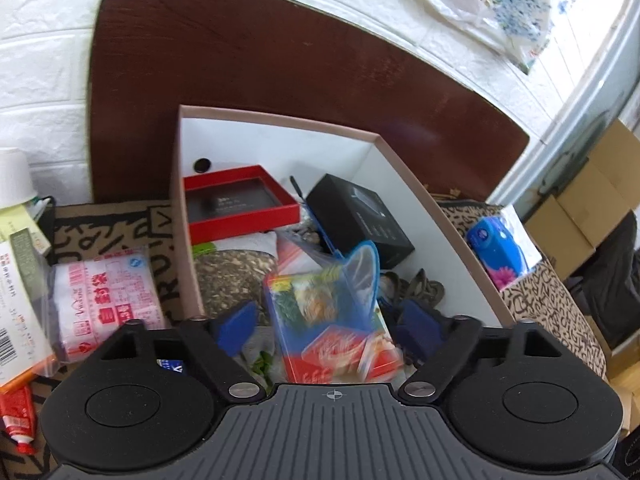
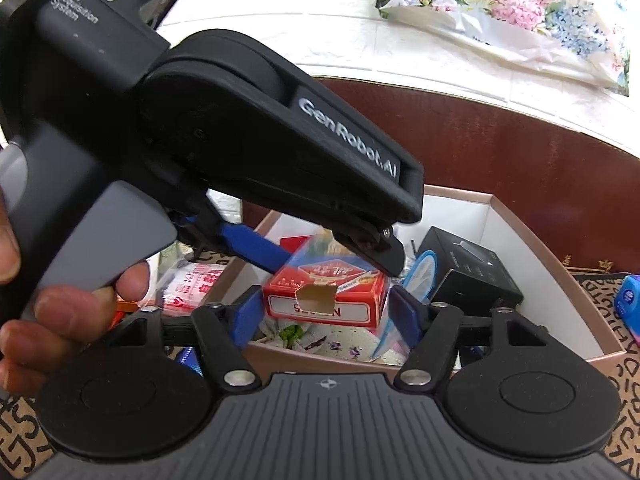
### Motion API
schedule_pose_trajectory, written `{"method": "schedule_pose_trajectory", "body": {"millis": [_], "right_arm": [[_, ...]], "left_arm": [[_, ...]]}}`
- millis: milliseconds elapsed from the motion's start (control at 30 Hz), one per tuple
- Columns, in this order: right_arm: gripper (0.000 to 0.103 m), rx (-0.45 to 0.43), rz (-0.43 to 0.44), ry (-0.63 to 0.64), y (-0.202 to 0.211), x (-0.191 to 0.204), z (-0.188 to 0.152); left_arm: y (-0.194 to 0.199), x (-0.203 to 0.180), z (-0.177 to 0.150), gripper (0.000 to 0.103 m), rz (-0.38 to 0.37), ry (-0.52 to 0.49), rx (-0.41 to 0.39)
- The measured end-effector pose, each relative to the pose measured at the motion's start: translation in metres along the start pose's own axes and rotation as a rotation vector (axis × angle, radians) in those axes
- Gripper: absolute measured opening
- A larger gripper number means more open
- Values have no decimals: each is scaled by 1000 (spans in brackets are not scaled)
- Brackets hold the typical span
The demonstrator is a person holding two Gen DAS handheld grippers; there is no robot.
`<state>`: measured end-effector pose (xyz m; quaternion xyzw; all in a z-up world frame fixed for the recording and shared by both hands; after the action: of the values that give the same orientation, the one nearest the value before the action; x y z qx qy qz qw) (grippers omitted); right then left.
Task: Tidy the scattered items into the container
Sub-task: 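Carry the tiger card box into the cardboard box and open the left gripper, then withdraw the left tool from the cardboard box toward the green box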
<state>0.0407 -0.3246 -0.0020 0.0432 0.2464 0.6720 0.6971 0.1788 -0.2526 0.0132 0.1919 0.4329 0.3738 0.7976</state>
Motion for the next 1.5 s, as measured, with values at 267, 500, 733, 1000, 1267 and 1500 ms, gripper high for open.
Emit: {"method": "schedule_pose_trajectory", "body": {"millis": [267, 500, 733, 1000, 1267, 1500], "right_arm": [[101, -1, -34, -23, 9, -2, 1], [102, -4, -47, -16, -25, -12, -8], [102, -19, -57, 1, -11, -9, -11], [102, -28, -67, 14, 27, 3, -2], [102, -36, -45, 53, 43, 23, -2], [102, -36, 14, 90, 57, 54, -10]], "left_arm": [[18, -2, -4, 103, 5, 8, -29], [30, -4, -16, 103, 19, -6, -26], [45, -8, -23, 103, 14, -10, -40], [59, -12, -32, 103, 9, -15, -53], [89, 7, -58, 103, -23, 38, -108], [122, 43, -90, 103, -14, 106, -149]]}}
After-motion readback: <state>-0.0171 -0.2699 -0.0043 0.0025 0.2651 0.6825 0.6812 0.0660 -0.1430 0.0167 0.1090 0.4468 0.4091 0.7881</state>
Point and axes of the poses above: each gripper's, at about its wrist camera, not at the fingertips, and y roughly against the way its jaws point, x to its left, z to its top, the point moved 1 cm from there along -y, roughly the way its jaws point, and after that the axes turned 14 degrees about y, right-handed, at the moved point
